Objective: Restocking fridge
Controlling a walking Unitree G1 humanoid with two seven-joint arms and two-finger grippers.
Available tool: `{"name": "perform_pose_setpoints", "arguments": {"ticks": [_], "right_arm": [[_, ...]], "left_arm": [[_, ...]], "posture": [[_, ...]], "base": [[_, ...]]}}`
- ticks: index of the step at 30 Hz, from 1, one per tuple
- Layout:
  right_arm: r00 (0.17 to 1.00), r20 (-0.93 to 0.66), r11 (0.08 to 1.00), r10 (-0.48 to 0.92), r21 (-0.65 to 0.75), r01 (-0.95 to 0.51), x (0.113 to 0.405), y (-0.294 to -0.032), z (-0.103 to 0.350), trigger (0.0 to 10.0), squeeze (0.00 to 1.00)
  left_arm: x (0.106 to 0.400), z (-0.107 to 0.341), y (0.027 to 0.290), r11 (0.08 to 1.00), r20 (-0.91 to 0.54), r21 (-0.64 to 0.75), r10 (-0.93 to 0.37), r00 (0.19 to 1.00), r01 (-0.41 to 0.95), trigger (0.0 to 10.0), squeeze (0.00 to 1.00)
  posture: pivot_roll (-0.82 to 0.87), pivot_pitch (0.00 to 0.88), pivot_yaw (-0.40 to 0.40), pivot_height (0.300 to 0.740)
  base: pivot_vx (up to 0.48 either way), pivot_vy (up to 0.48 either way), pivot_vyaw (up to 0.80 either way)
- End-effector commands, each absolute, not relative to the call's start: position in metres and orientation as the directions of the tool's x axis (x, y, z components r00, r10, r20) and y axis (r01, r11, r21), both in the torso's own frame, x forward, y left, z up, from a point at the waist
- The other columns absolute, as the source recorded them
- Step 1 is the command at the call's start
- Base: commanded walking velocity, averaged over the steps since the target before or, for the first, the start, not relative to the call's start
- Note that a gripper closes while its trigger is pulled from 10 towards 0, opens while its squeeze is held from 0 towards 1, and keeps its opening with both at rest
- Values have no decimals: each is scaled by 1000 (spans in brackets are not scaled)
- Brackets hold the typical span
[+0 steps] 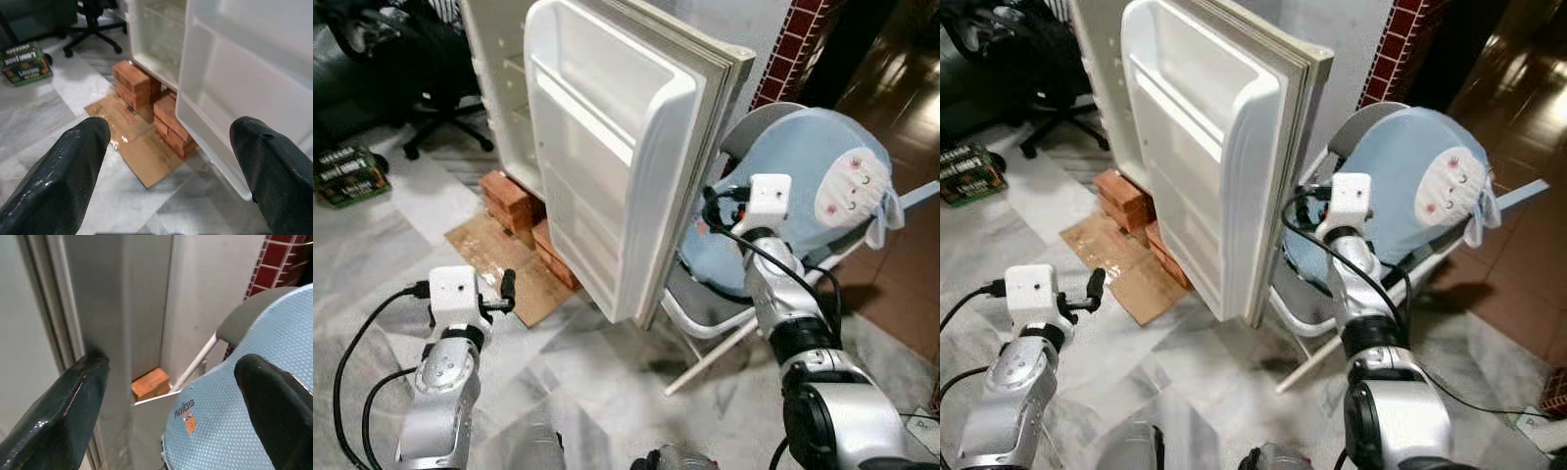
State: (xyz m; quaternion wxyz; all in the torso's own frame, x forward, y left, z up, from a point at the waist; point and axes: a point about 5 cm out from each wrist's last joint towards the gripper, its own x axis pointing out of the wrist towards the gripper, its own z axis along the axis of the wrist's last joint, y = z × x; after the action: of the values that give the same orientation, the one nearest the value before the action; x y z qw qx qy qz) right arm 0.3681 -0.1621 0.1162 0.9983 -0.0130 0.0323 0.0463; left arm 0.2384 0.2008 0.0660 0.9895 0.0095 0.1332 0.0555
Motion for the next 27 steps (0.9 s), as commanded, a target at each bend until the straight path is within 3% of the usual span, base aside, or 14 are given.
{"name": "perform_pose_setpoints", "arguments": {"ticks": [1, 4, 9, 12, 13, 14, 16, 20, 24, 25, 26, 27], "right_arm": [[982, -153, 986, 107, -111, -125, 370, -167, 109, 10000, 0], [987, -156, 996, -31, -91, 17, 374, -181, 111, 10000, 0], [996, -58, 995, -73, 60, 76, 390, -160, 142, 10000, 0], [1000, -11, 990, -27, 138, 28, 397, -138, 159, 10000, 0], [1000, 17, 980, 21, 196, -24, 401, -119, 170, 10000, 0], [1000, 17, 980, 21, 196, -24, 401, -119, 170, 10000, 0], [994, 38, 953, 106, 281, -112, 403, -89, 183, 10000, 0], [966, 97, 910, 238, 325, -257, 402, -63, 196, 10000, 0], [806, 225, 705, 547, 395, -589, 388, -36, 207, 10000, 0], [651, 287, 538, 703, 386, -750, 372, -33, 208, 10000, 0], [599, 304, 482, 741, 381, -789, 366, -32, 208, 10000, 0], [599, 304, 482, 741, 381, -789, 366, -32, 208, 10000, 0]], "left_arm": [[236, 63, 203, 994, -286, 34, 111, 952, -105, 10000, 0], [237, 63, 202, 993, -287, 19, 120, 950, -119, 10000, 0], [234, 61, 202, 992, -300, 5, 121, 946, -125, 10000, 0], [233, 61, 203, 991, -301, 9, 130, 945, -133, 10000, 0], [232, 61, 204, 991, -299, 18, 135, 945, -135, 10000, 0], [232, 61, 204, 991, -299, 18, 135, 945, -135, 10000, 0], [233, 60, 205, 989, -308, 21, 145, 940, -146, 10000, 0], [233, 58, 204, 991, -330, 24, 133, 935, -132, 10000, 0], [234, 52, 200, 995, -365, 15, 96, 926, -97, 10000, 0], [235, 52, 198, 996, -364, 17, 87, 927, -87, 10000, 0], [235, 52, 198, 996, -365, 19, 85, 927, -84, 10000, 0], [235, 52, 198, 996, -365, 19, 85, 927, -84, 10000, 0]], "posture": [[113, 57, -73, 740], [120, 38, -76, 740], [122, 43, -75, 740], [132, 37, -79, 740], [146, 31, -87, 740], [146, 31, -87, 740], [157, 24, -95, 740], [157, 17, -100, 740], [147, 8, -100, 740], [144, 4, -101, 740], [144, 4, -101, 740], [144, 4, -101, 740]], "base": [[0, 0, 0], [0, 0, 0], [0, 0, 0], [0, 0, 0], [0, 0, 0], [0, 0, 0], [0, 0, 0], [0, 0, 0], [0, 0, 0], [0, 0, 0], [0, 0, 0], [0, 0, 0]]}}
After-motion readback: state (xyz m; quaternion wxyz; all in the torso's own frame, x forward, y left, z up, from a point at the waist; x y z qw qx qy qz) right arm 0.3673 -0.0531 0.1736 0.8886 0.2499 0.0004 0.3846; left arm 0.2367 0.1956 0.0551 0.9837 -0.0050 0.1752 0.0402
